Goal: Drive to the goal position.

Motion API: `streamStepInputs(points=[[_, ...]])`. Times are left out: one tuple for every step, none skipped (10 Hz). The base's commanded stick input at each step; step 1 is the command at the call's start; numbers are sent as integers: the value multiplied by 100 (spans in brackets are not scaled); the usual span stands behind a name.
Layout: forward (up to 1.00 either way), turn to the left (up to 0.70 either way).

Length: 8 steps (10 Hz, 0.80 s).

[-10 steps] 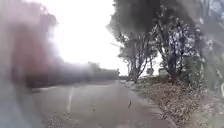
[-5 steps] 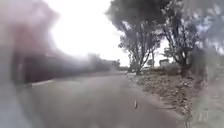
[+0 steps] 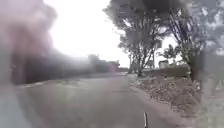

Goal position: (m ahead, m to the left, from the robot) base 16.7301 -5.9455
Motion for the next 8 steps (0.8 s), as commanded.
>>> streamStepInputs(points=[[100,0],[100,0],[100,0],[100,0],[100,0],[100,0],[100,0],[100,0]])
